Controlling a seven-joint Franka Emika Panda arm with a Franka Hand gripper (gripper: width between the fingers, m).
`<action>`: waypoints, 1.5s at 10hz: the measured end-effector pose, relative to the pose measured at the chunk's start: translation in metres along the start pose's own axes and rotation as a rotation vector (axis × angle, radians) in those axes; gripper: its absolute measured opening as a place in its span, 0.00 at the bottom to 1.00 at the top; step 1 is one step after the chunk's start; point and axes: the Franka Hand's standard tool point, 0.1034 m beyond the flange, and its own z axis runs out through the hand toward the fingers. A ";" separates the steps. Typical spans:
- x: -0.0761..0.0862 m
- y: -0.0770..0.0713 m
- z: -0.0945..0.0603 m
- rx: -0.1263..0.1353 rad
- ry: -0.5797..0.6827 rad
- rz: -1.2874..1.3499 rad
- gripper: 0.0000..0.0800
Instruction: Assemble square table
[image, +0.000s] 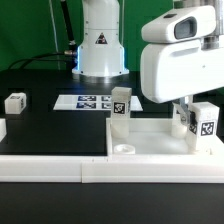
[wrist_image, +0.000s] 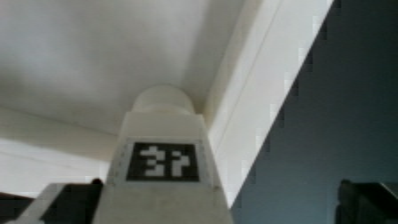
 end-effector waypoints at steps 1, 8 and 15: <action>0.000 0.000 0.000 0.000 0.000 0.000 0.78; -0.003 0.010 0.000 -0.026 0.062 0.154 0.37; -0.003 0.013 0.001 0.036 0.157 1.007 0.37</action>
Offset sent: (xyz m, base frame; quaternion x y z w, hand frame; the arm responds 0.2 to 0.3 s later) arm 0.0000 0.0000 0.0000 0.0000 0.0000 0.0000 1.0000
